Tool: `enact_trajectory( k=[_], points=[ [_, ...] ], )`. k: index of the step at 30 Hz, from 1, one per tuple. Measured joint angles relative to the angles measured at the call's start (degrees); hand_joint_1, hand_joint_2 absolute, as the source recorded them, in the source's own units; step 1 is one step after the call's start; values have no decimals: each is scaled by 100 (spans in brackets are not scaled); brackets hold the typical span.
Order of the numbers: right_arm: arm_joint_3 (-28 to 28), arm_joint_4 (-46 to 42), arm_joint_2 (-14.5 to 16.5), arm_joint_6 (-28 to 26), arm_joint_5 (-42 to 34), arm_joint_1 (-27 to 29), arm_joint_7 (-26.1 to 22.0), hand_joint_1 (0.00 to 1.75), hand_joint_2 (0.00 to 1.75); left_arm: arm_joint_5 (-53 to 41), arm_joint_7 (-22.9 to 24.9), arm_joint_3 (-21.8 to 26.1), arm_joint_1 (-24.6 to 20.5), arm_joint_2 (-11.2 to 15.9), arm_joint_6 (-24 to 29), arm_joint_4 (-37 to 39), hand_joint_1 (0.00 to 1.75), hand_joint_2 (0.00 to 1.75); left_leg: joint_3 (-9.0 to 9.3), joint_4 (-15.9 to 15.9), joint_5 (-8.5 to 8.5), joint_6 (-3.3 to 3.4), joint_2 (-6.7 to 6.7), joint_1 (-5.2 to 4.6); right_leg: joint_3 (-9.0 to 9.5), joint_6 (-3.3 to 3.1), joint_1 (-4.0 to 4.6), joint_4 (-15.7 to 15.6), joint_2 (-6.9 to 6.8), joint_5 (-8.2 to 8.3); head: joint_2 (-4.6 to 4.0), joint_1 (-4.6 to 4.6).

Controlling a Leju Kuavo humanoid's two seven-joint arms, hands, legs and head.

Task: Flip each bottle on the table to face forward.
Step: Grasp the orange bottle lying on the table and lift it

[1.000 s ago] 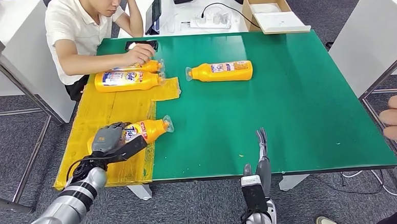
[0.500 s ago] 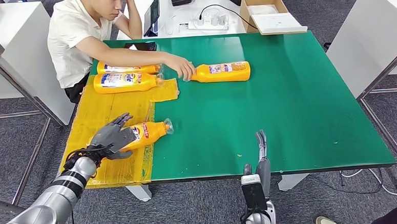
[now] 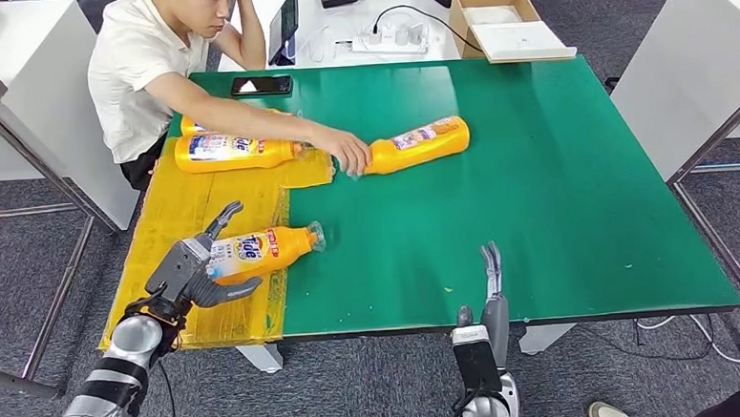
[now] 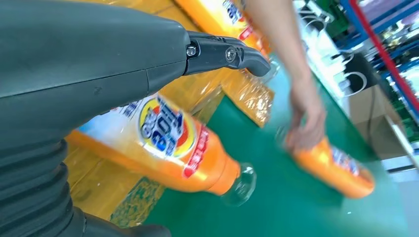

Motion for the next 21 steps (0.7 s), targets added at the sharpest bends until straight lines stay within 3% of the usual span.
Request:
enact_trajectory(
  k=[5,10,14,17,21],
  points=[
    [0,0,-12,-10,2,0,0,0,0,71,-27,49,94,14,62,-262,0,175,-11,0,0,0,1,2,-14,0,1,1,0,0,0,0],
    [-2,-1,-36,-104,27,3,0,0,0,781,-237,223,209,-92,676,-764,0,175,-16,0,1,0,1,1,-18,0,0,0,0,0,1,0],
    [14,-58,-94,-45,153,18,0,0,175,2144,-263,300,542,-402,539,-1546,0,175,-20,0,-1,1,0,-2,-19,0,-2,-1,0,0,1,0],
    [118,-114,-285,-56,815,1,2,0,175,2360,-560,107,894,-601,602,-2146,0,175,-24,1,-4,3,1,-4,-20,1,-3,-8,0,0,1,-1],
    [138,106,-647,-376,2597,-163,217,0,175,2272,-859,-272,1289,-773,849,-2790,0,175,-29,1,-8,5,-1,-5,-20,2,-3,-14,0,0,0,-2]
  ],
)
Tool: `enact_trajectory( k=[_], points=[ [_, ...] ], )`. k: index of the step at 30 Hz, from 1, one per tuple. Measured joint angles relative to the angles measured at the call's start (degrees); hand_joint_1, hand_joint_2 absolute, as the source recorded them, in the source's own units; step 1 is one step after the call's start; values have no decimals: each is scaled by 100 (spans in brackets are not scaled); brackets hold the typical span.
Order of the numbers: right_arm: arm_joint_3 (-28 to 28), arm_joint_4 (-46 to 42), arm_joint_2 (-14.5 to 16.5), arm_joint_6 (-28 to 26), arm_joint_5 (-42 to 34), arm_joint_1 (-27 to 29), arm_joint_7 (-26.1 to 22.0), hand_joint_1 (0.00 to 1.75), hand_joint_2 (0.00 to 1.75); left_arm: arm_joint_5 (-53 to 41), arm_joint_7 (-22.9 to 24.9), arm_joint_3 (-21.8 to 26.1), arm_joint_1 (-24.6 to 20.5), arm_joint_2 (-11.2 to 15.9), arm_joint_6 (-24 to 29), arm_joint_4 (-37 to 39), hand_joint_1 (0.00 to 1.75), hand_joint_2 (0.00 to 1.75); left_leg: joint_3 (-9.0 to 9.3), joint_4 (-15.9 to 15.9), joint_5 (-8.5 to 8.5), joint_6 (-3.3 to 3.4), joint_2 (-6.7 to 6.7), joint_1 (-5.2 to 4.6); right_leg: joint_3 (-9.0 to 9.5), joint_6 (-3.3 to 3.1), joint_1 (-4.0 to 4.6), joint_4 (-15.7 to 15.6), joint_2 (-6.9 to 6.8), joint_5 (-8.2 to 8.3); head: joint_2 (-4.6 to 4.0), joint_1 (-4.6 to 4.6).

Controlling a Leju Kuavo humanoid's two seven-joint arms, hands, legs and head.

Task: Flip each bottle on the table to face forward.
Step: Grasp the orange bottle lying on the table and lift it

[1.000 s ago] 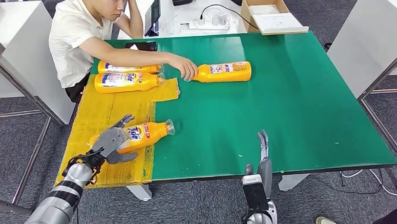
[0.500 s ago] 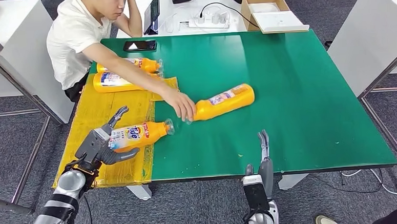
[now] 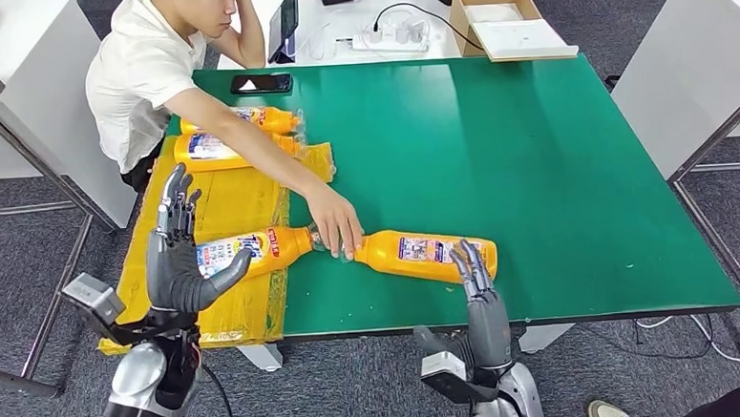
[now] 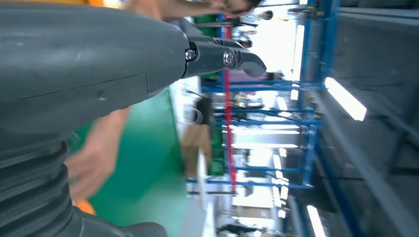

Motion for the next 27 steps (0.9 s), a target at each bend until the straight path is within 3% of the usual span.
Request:
enact_trajectory(
  k=[3,8,20,27],
  points=[
    [-68,278,-278,-113,1097,-238,428,0,175,-101,-60,-264,212,-69,124,-271,0,175,0,0,-1,3,0,0,0,1,0,-1,0,1,-1,1],
    [-124,862,-598,134,1903,-737,1122,0,175,-300,-10,-479,343,-184,492,-337,0,175,3,1,3,4,2,1,1,5,1,0,0,6,-1,0],
    [-116,1835,-761,262,2350,-1372,1630,0,175,-791,-237,-649,463,-263,857,-396,0,175,-3,2,5,3,0,2,-1,6,1,3,0,5,1,-1],
    [-107,2517,-805,935,2518,-1925,2231,0,175,-834,-273,-711,551,-263,922,-463,0,175,7,2,5,4,2,0,5,7,0,0,1,6,0,0]
  ],
)
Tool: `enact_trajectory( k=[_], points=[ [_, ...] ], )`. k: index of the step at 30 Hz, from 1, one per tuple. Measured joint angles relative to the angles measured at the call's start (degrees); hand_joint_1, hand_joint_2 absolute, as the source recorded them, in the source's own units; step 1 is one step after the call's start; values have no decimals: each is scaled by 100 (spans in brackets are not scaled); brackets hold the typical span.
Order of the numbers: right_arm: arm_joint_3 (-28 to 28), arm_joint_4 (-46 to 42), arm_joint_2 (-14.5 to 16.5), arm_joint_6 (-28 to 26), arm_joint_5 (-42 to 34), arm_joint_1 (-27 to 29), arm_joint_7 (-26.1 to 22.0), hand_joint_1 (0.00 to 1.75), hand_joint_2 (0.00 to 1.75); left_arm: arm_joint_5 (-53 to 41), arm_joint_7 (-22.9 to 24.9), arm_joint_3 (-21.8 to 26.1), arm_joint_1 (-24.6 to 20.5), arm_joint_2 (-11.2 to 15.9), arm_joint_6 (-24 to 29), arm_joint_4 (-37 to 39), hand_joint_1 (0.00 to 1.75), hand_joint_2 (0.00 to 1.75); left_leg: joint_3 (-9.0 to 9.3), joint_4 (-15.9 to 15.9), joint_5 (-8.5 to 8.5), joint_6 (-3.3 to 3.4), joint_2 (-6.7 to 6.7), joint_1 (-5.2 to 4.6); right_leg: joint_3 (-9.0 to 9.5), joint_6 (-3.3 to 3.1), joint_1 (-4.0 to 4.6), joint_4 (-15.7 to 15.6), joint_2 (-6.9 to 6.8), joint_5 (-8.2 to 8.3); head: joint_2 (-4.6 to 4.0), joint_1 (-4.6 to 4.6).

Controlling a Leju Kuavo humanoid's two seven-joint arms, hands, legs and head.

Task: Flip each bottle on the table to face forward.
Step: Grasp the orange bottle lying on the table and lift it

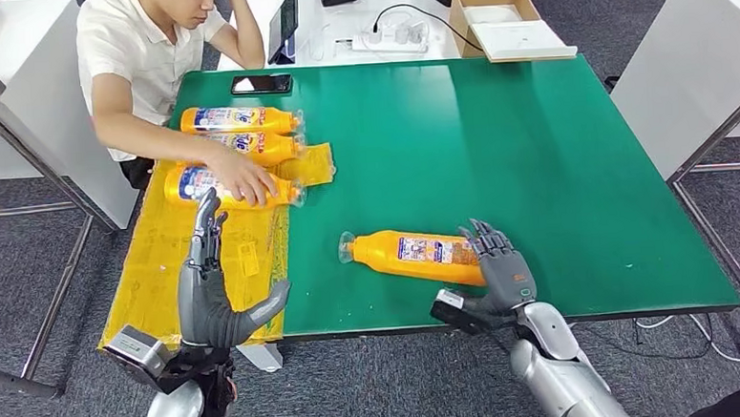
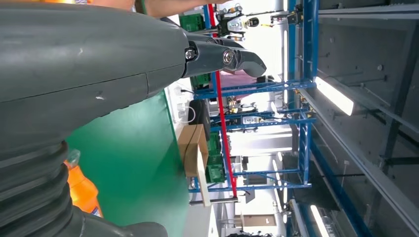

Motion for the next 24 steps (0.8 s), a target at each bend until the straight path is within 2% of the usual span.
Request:
enact_trajectory(
  k=[7,24],
  points=[
    [7,368,7,141,-8,-302,44,0,175,10,0,-20,2,0,0,-16,0,175,11,0,0,0,0,2,10,0,1,1,0,0,1,-1],
    [39,608,26,264,-8,-466,162,0,175,36,16,-23,-1,0,-30,-16,0,175,21,0,0,0,3,1,19,0,1,0,0,0,1,-1]
  ],
)
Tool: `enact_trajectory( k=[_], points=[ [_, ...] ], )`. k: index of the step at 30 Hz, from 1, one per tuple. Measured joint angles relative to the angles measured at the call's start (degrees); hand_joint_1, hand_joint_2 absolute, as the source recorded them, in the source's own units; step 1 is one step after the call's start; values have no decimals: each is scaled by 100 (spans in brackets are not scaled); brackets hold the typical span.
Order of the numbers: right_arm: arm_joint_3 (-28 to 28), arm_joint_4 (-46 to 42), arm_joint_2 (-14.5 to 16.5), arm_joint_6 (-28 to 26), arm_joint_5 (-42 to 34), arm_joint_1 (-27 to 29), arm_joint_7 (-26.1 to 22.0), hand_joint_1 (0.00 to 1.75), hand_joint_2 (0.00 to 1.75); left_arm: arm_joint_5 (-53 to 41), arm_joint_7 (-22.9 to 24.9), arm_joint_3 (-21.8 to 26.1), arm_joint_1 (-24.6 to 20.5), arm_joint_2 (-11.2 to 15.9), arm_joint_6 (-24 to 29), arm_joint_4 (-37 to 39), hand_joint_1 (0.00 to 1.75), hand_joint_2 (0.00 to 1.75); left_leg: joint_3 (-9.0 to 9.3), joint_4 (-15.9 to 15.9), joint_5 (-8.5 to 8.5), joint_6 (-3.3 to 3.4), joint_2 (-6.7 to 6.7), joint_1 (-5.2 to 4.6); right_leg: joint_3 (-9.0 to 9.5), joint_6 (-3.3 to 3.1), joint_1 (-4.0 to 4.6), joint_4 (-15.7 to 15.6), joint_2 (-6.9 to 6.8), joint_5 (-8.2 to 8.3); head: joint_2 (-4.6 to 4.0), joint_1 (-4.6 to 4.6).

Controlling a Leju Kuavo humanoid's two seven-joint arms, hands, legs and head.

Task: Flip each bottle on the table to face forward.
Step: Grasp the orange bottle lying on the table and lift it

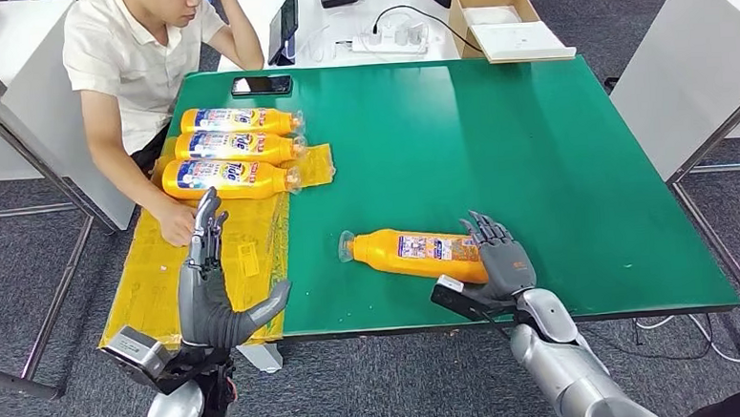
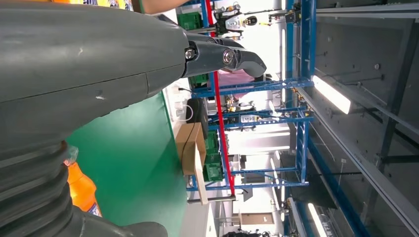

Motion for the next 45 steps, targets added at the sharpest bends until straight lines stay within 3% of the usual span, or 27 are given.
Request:
enact_trajectory(
  k=[4,8,13,19,24,27,33,37,42,45],
  points=[
    [16,255,9,524,12,-240,347,3,175,88,44,-16,-35,-2,-112,2,0,175,25,0,-2,0,12,0,14,0,0,-3,5,0,1,0],
    [9,549,8,932,-224,-432,247,174,175,260,67,-51,-126,-4,-229,16,0,175,47,0,-3,1,9,0,38,0,1,-5,5,-1,-1,2],
    [-24,793,9,1481,-479,-524,-293,175,175,397,46,-100,-251,-11,-306,83,0,175,72,0,-4,2,15,-1,58,-1,1,-5,13,2,1,2],
    [46,1009,-30,2015,-338,-715,112,175,175,674,11,-105,-357,-133,-194,156,0,175,153,-2,-41,-2,36,4,74,-6,14,-14,37,-27,0,0],
    [-6,1117,-78,2296,-657,-749,58,175,175,786,120,-116,-449,-198,-171,306,0,175,251,-3,-79,6,30,7,169,5,17,-17,36,-73,0,1],
    [-138,1151,-99,2486,-1072,-707,-417,175,175,792,122,-137,-491,-208,-171,364,0,175,272,-3,-91,5,31,7,214,7,16,-18,35,-75,-1,2],
    [-551,1088,38,2350,-2030,-304,-2036,175,175,833,298,-140,-462,-239,324,397,0,175,232,-2,-91,6,30,9,233,13,16,-17,35,-70,1,0],
    [-878,389,454,1825,-2944,335,-2563,175,175,1312,755,-106,-221,-283,450,461,0,175,172,-2,-89,4,25,17,176,12,18,-12,31,-70,0,-1],
    [-994,-1347,1017,1556,-4248,1331,-2556,175,175,2020,1174,-102,147,-293,-162,687,0,175,110,-2,-85,1,6,21,114,11,19,-4,24,-71,-1,-1],
    [-970,-2238,1256,1470,-4585,1691,-2544,175,175,2126,1229,-128,282,-293,-380,829,0,175,89,-2,-85,1,3,20,93,11,18,-4,20,-72,0,-2]
  ],
)
